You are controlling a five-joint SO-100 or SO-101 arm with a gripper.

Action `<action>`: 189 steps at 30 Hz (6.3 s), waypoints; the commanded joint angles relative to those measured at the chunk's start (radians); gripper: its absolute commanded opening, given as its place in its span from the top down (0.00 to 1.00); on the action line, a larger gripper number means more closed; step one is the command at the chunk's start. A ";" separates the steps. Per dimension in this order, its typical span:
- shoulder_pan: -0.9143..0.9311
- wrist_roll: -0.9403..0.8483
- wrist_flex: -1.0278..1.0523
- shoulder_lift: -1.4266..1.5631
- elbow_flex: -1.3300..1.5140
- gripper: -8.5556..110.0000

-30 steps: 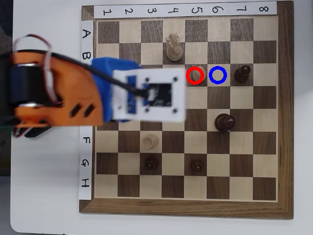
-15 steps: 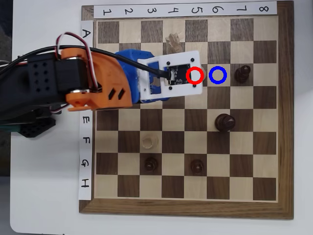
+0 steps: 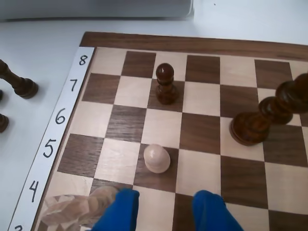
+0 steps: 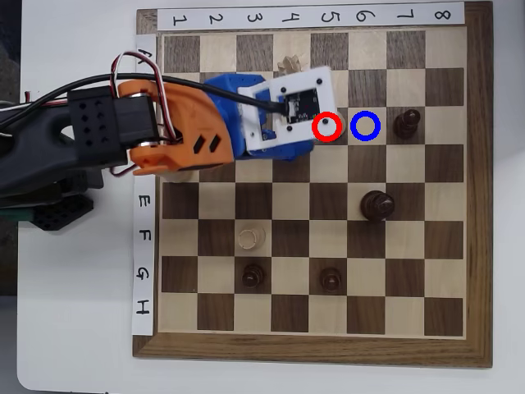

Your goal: Move the piece to destination

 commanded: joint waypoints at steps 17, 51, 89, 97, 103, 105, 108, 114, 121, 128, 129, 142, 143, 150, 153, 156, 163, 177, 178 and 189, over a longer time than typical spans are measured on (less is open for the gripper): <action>-0.011 0.456 -0.044 -0.250 -0.295 0.82; -0.005 0.379 0.147 -0.433 -0.560 0.83; 0.011 0.370 0.166 -0.497 -0.614 0.84; 0.008 0.370 0.156 -0.515 -0.600 0.84; 0.005 0.368 0.147 -0.526 -0.598 0.84; 0.005 0.370 0.147 -0.526 -0.600 0.85; 0.006 0.376 0.158 -0.526 -0.604 0.87; 0.012 0.379 0.193 -0.518 -0.607 0.93; 0.029 0.388 0.175 -0.483 -0.626 0.93; 0.048 0.391 0.213 -0.477 -0.732 0.93; 0.049 0.391 0.219 -0.479 -0.749 0.93; 0.046 0.380 0.241 -0.591 -0.885 0.93; 0.046 0.380 0.241 -0.603 -0.894 0.93; 0.051 0.373 0.247 -0.696 -0.974 0.93; 0.052 0.371 0.249 -0.729 -1.011 0.93; 0.054 0.370 0.255 -0.755 -1.040 0.93; 0.064 0.353 0.256 -0.775 -1.034 0.91; 0.066 0.408 0.179 -0.735 -0.974 0.73; 0.064 0.403 0.172 -0.727 -0.973 0.72; 0.028 0.385 0.140 -0.506 -0.859 0.71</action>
